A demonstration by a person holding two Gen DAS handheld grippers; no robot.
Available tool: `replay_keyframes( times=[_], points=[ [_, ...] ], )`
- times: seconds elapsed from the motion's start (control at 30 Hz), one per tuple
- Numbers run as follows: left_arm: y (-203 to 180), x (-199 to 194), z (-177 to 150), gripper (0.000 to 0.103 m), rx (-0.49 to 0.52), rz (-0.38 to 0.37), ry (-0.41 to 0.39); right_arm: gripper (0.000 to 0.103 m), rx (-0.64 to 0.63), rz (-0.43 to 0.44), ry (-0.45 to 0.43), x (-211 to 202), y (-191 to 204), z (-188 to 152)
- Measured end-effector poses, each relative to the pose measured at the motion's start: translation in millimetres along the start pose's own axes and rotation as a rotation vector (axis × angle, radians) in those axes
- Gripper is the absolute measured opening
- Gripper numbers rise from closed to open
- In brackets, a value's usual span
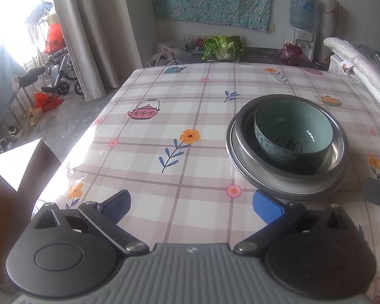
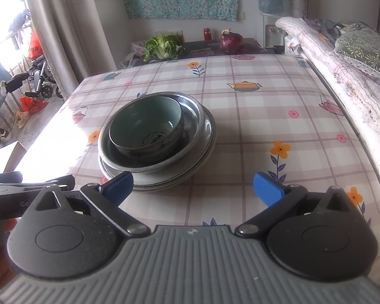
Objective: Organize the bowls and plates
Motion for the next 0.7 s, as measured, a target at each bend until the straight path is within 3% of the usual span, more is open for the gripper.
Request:
replay_keyframes(
  times=[0.7],
  points=[
    [-8.3,2.1,-3.3,0.103,0.026,-0.048,0.041,0.102,0.022,-0.011,0.050,8.9,-7.0,-6.7]
  ],
)
Point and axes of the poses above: each gripper's, at about its wrist camera, not at the fingertips, and x roughly the way its jaws point, y to its left, z to its top, the point moved 2 cm from there along x, roughly the way its jaws point, and after that the axes turned 9 degrees about y, right-handed, at the moved point
